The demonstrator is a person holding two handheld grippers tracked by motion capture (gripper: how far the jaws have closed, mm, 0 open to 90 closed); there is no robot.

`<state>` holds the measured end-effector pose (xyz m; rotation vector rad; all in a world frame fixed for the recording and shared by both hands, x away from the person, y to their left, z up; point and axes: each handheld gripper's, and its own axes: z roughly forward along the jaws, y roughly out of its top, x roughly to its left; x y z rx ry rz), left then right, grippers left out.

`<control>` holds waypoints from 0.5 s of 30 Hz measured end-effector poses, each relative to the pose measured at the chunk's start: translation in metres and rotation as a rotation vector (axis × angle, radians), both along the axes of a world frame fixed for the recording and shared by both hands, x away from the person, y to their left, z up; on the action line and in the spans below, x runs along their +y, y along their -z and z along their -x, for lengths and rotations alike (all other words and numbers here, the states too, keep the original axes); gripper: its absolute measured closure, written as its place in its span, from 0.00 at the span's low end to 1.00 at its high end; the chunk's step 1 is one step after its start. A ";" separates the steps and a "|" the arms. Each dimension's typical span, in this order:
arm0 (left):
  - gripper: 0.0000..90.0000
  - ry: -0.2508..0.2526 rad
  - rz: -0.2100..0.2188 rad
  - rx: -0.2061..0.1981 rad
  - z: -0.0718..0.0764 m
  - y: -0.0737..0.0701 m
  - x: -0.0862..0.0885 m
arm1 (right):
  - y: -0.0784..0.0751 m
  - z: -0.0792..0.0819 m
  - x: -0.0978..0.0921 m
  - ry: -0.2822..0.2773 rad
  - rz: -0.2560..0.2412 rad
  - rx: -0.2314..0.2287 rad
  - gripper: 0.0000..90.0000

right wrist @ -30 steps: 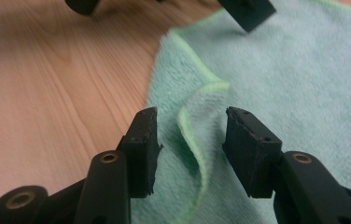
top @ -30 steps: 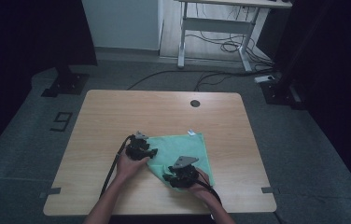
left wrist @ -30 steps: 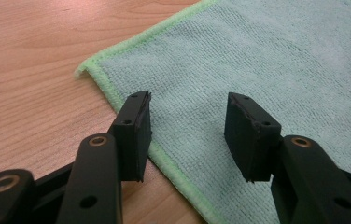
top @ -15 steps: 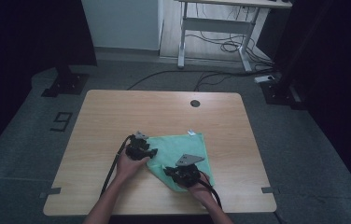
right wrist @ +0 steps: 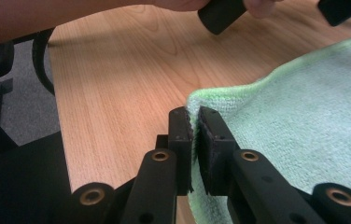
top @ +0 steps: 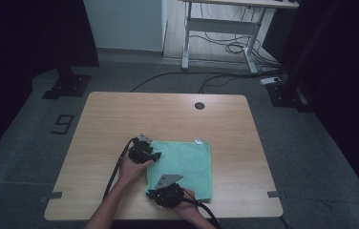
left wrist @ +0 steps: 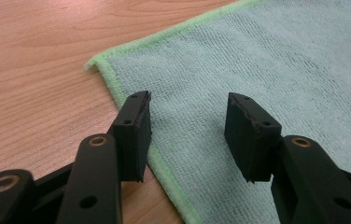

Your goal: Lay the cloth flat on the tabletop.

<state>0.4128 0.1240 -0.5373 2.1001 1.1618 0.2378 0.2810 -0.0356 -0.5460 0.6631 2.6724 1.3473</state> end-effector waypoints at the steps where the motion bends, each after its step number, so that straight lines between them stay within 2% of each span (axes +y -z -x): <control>1: 0.57 0.001 -0.002 -0.002 0.000 0.000 0.000 | 0.000 0.000 0.001 0.000 0.000 0.005 0.91; 6: 0.57 0.003 -0.004 -0.004 0.000 0.000 0.000 | 0.004 0.000 0.007 -0.020 -0.005 0.041 0.87; 9: 0.57 0.002 0.001 -0.001 0.000 0.000 0.000 | 0.004 0.000 0.007 -0.018 -0.014 0.045 0.82; 12: 0.57 0.002 0.005 -0.003 0.001 0.001 0.001 | -0.003 0.001 0.000 -0.010 -0.057 0.044 0.74; 15: 0.57 0.000 0.008 -0.005 0.001 0.001 0.001 | -0.013 0.000 -0.013 0.030 -0.112 0.022 0.69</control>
